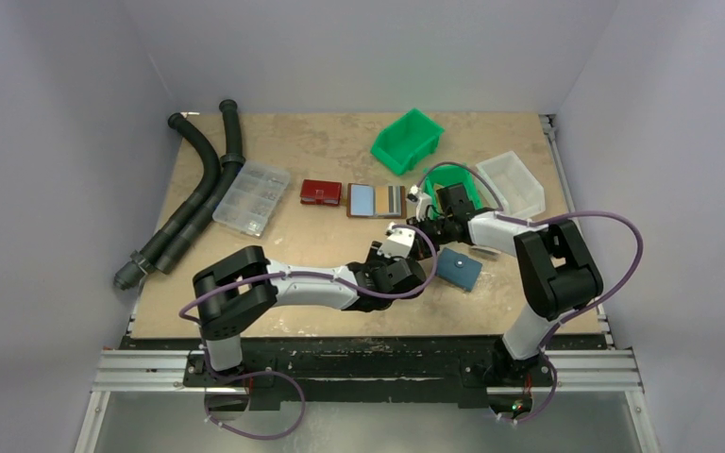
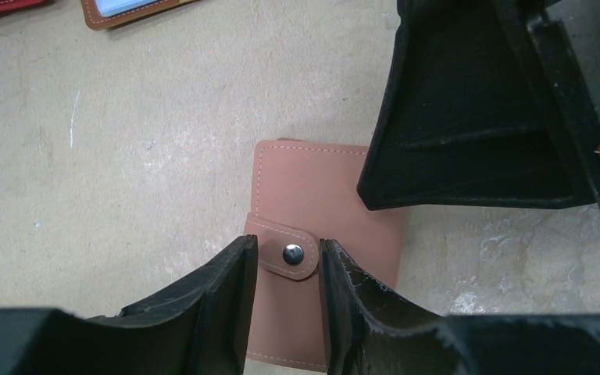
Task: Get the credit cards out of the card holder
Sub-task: Open the card holder at the center of the board.
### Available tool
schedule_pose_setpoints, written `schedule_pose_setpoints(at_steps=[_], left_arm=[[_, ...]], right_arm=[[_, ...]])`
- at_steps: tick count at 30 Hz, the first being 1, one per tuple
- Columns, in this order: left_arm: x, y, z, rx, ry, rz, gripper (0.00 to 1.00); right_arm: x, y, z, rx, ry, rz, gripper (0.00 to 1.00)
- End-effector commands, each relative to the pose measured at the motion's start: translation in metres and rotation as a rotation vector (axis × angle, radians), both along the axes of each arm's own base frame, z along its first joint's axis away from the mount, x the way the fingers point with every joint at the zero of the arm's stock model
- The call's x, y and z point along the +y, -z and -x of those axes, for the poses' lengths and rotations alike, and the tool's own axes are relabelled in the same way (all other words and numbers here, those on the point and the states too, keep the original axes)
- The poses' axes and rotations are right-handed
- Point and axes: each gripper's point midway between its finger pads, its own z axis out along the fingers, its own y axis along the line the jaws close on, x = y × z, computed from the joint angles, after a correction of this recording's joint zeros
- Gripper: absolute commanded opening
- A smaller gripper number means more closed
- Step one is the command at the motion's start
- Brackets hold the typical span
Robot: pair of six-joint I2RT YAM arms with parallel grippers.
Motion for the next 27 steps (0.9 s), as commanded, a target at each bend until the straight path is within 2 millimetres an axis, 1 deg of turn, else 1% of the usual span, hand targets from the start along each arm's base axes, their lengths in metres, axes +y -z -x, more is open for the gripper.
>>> schedule_pose_setpoints(at_steps=[1, 3, 5, 11, 14, 17, 21, 27], left_arm=[[0.0, -0.006, -0.006, -0.032, -0.036, -0.004, 0.35], [0.001, -0.004, -0.006, -0.032, -0.038, -0.016, 0.31], [0.002, -0.002, -0.006, -0.032, -0.04, -0.025, 0.25], [0.006, -0.001, -0.007, -0.034, -0.04, -0.038, 0.0], [0.007, -0.008, -0.008, -0.048, -0.036, -0.027, 0.0], [0.007, -0.022, -0.007, -0.066, -0.022, 0.007, 0.0], [0.015, -0.039, -0.009, -0.09, -0.025, 0.033, 0.0], [0.037, -0.042, -0.017, -0.094, -0.063, 0.029, 0.0]], right_arm=[[0.002, -0.002, -0.008, -0.023, 0.008, 0.014, 0.0], [0.002, 0.0, -0.008, -0.02, 0.009, 0.02, 0.0], [0.001, 0.001, -0.008, -0.018, 0.011, 0.026, 0.0], [0.0, 0.004, -0.008, -0.012, 0.011, 0.036, 0.0], [-0.001, 0.006, -0.008, -0.013, 0.015, 0.048, 0.0], [-0.003, 0.009, -0.009, -0.014, 0.02, 0.064, 0.0], [-0.004, 0.01, -0.009, -0.012, 0.021, 0.071, 0.0], [-0.005, 0.011, -0.01, -0.014, 0.023, 0.076, 0.0]])
